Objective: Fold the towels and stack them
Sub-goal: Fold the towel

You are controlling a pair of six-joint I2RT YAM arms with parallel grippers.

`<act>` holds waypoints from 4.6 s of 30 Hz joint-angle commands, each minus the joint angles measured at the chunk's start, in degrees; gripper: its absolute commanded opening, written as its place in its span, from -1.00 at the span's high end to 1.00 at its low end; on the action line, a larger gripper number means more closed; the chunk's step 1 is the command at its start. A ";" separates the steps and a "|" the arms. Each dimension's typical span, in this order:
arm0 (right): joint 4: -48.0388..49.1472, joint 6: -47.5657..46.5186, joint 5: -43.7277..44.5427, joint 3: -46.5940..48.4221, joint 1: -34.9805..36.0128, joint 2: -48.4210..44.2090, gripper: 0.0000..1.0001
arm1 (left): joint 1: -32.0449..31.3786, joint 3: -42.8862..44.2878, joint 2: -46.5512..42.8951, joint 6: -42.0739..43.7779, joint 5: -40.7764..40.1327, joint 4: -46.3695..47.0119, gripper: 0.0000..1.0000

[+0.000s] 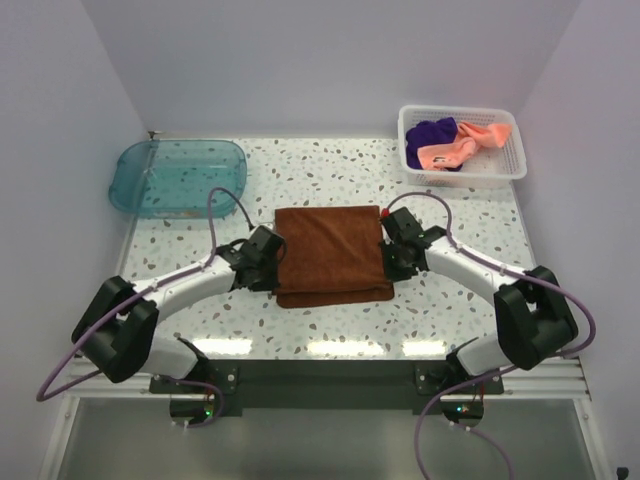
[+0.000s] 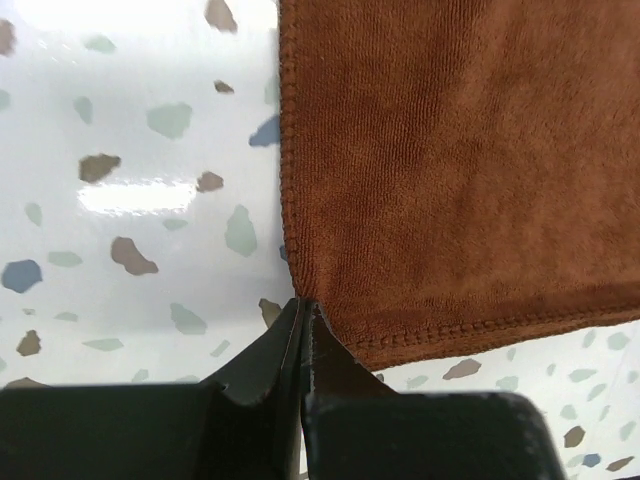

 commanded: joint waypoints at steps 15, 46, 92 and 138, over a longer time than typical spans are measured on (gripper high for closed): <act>1.40 -1.37 3.44 4.50 0.08 2.23 1.00 | -2.33 6.35 0.74 -1.26 -6.10 -1.43 1.00; 4.20 1.53 2.49 -7.17 0.08 2.05 0.99 | -9.81 -4.62 1.79 -7.59 -1.36 -0.72 1.00; 10.89 7.59 -13.60 -19.12 0.25 -9.54 0.05 | -9.63 -6.82 -0.49 -5.31 -1.00 2.44 0.45; -28.05 -59.73 -31.35 65.69 -17.06 49.78 -0.36 | 19.46 49.34 41.60 68.87 33.62 -7.22 -0.43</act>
